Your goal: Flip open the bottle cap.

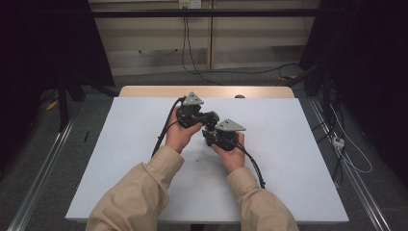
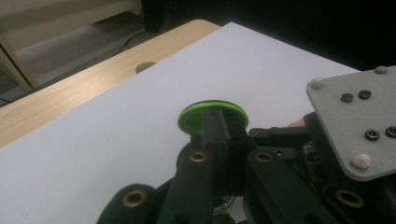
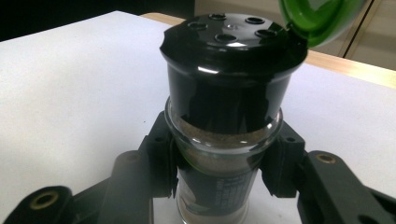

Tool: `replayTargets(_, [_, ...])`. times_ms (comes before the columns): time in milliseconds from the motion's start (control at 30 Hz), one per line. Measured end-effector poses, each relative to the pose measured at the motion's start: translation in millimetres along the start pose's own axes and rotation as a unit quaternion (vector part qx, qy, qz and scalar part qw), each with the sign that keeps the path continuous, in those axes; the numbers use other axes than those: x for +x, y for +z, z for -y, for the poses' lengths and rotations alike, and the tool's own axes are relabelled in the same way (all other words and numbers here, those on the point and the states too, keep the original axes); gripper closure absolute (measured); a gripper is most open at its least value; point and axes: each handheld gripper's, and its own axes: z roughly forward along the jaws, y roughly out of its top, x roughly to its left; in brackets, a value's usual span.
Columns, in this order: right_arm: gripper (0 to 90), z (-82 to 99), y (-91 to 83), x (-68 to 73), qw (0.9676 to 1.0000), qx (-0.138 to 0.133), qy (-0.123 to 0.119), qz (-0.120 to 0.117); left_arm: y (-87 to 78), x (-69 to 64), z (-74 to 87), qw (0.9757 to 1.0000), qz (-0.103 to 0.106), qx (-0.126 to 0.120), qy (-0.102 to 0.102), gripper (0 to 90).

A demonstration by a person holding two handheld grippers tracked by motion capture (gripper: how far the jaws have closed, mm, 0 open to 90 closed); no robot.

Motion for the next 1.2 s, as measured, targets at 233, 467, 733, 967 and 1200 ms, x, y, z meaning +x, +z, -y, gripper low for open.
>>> replayTargets(233, [53.6, 0.0, 0.0, -0.1, 1.0000, 0.000, 0.000, 0.000, 2.3, 0.3, -1.3, 1.0000, 0.002, -0.002, -0.001, 90.0])
replayTargets(467, [53.6, -0.1, 0.0, -0.3, 1.0000, 0.000, 0.001, -0.001, 4.1, 1.3, -1.9, 1.0000, 0.003, 0.002, -0.002, 90.0])
replayTargets(733, [53.6, -0.1, -0.2, -0.2, 1.0000, 0.001, 0.002, -0.001, 6.5, 0.9, -3.1, 1.0000, 0.002, 0.002, 0.000, 90.0])
replayTargets(967, [53.5, -0.1, -0.3, -0.3, 1.0000, 0.001, 0.002, -0.001, 3.9, 1.8, -3.0, 1.0000, 0.004, 0.003, -0.004, 90.0])
replayTargets(1200, [53.2, -0.1, -0.6, -1.2, 0.9999, 0.000, 0.012, -0.001, 0.0, 3.4, -1.2, 0.9998, 0.012, 0.001, -0.017, 89.5])
